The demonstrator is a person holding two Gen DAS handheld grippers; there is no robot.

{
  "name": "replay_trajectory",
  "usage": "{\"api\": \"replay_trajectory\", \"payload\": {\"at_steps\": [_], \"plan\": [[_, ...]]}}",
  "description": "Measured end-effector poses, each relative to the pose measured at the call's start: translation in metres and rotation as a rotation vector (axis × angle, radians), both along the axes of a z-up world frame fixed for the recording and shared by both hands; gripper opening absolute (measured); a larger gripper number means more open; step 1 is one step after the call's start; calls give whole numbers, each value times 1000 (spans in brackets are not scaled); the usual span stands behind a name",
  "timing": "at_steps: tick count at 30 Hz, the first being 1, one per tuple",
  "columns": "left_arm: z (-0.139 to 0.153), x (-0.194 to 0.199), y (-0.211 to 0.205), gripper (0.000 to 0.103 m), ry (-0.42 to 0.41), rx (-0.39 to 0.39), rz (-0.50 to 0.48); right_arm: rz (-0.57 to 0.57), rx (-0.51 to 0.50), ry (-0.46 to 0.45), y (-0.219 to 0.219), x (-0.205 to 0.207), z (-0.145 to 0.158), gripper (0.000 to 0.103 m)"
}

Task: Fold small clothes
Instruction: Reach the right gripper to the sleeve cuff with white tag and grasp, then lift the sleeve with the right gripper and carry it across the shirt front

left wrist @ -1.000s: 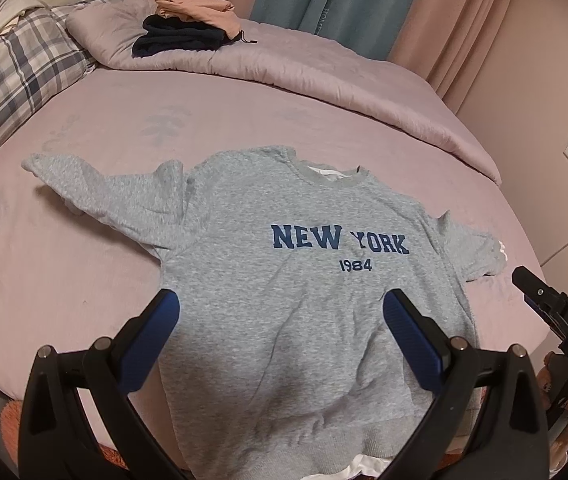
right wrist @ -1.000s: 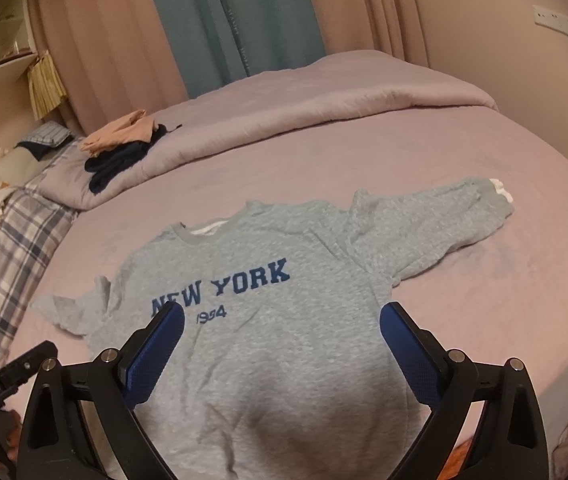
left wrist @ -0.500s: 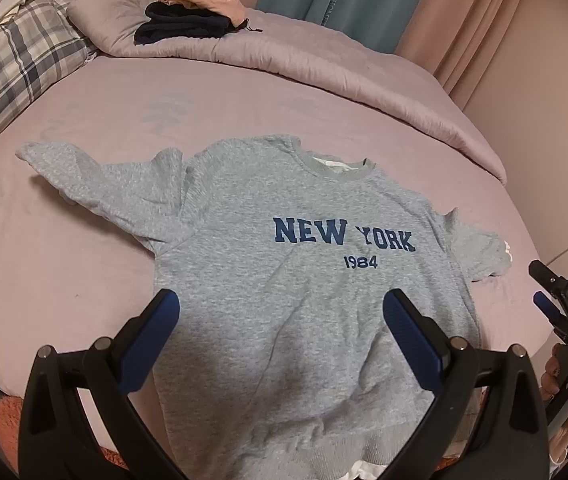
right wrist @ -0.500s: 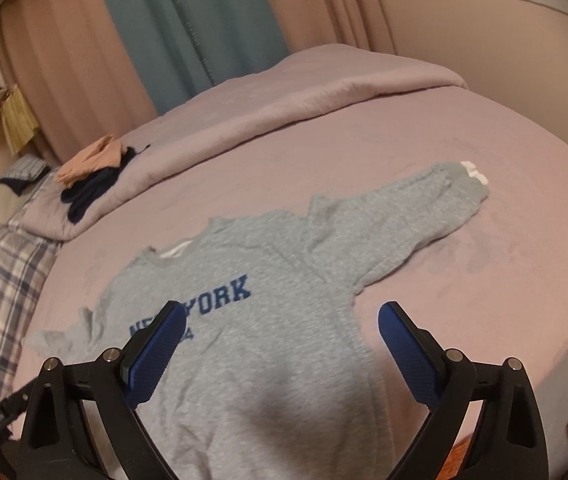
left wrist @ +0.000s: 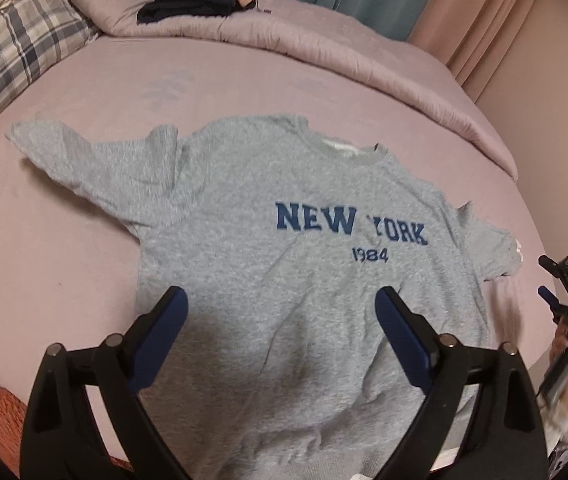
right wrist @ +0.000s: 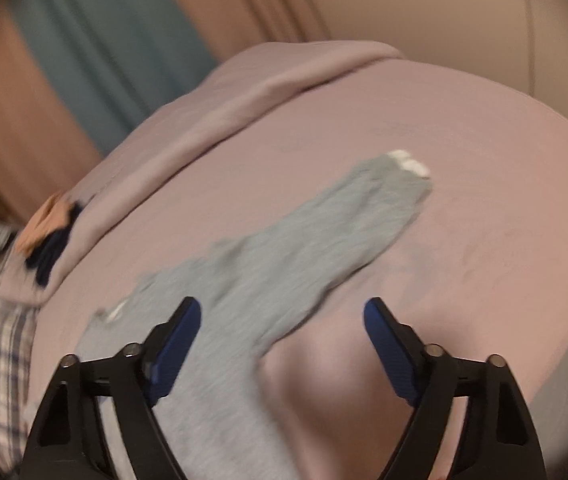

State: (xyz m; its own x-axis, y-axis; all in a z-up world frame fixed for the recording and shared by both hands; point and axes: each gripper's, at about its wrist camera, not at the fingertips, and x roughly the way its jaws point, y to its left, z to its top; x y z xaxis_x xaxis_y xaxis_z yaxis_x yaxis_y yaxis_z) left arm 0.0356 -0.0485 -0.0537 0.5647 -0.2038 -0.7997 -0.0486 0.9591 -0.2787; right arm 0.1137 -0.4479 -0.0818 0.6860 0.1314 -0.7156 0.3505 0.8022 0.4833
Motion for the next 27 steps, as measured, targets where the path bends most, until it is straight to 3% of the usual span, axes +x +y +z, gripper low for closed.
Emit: {"api": "replay_trajectory", "payload": {"at_steps": [3, 10, 13, 14, 16, 18, 21, 27], "plan": [[-8, 2, -3, 90, 25, 4, -2, -79, 47, 74, -40, 25, -24, 64], [-25, 8, -7, 87, 73, 12, 6, -159, 177, 161, -81, 64, -68, 62], [-29, 9, -6, 86, 93, 9, 3, -175, 222, 175, -84, 72, -81, 52], [-30, 9, -5, 86, 96, 10, 6, -178, 220, 179, -83, 74, -84, 44], [-29, 9, -3, 86, 95, 14, 14, -189, 197, 188, -80, 75, -82, 27], [-27, 8, 0, 86, 93, 15, 21, -205, 202, 167, -83, 70, -78, 20], [-26, 10, 3, 86, 88, 21, 28, -244, 201, 96, -95, 58, -63, 18], [-23, 9, 14, 86, 76, 2, 46, -246, 101, 104, -94, 56, -54, 18]]}}
